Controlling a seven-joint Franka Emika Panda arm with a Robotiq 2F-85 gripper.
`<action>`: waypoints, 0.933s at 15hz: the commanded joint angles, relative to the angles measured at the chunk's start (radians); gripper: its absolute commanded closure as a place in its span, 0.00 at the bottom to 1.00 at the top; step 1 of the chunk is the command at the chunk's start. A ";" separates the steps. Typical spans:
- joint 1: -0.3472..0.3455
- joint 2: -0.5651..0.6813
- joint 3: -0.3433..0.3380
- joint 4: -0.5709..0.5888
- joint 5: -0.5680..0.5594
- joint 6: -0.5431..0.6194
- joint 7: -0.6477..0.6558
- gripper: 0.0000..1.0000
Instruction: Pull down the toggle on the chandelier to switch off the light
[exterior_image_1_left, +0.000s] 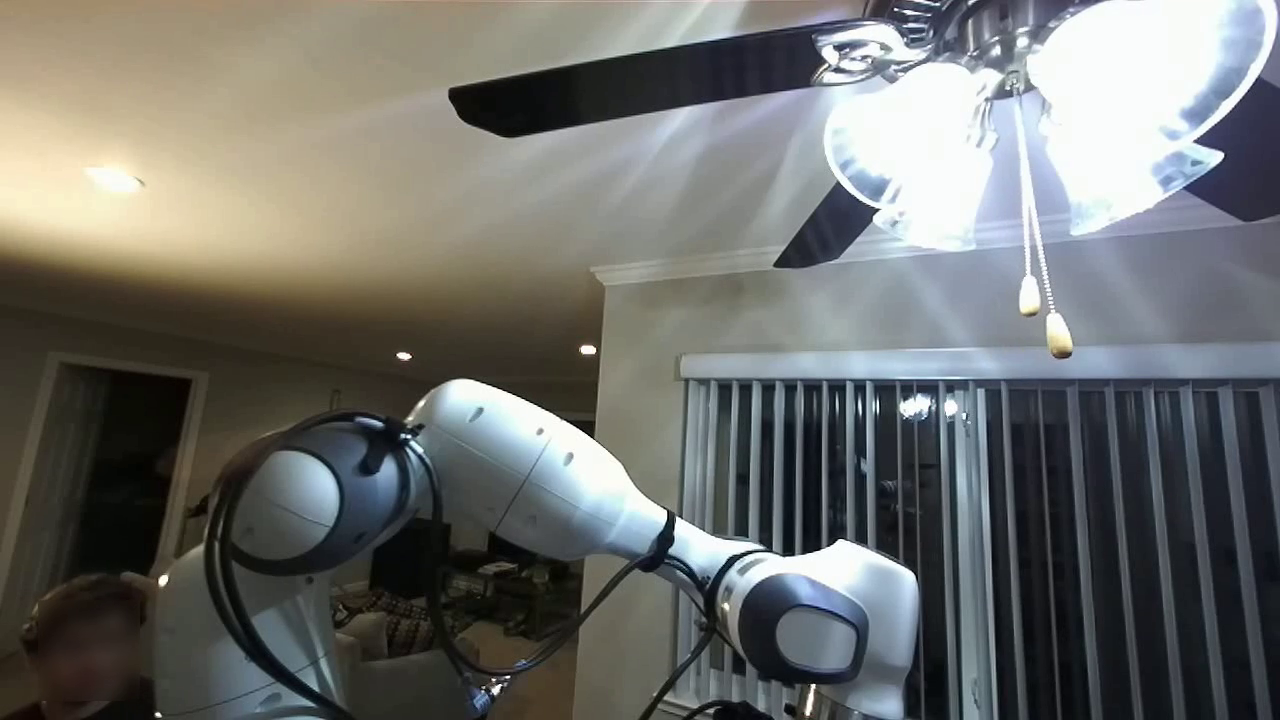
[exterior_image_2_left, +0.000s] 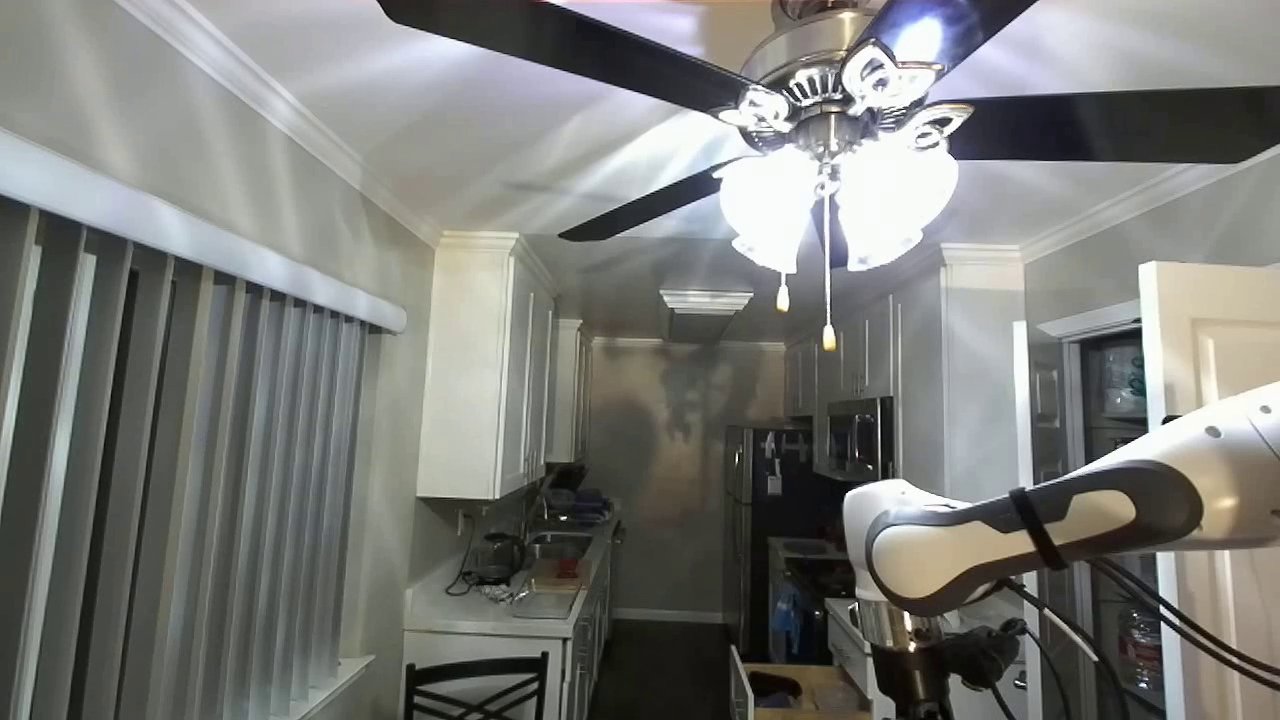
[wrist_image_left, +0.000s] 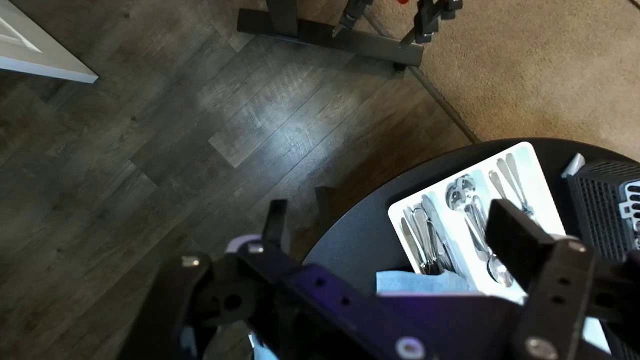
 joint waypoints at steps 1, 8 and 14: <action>-0.007 -0.112 0.006 -0.022 0.009 0.088 0.014 0.00; -0.006 -0.396 -0.008 -0.019 0.085 0.124 0.083 0.00; -0.019 -0.543 0.006 -0.065 0.192 0.274 0.232 0.00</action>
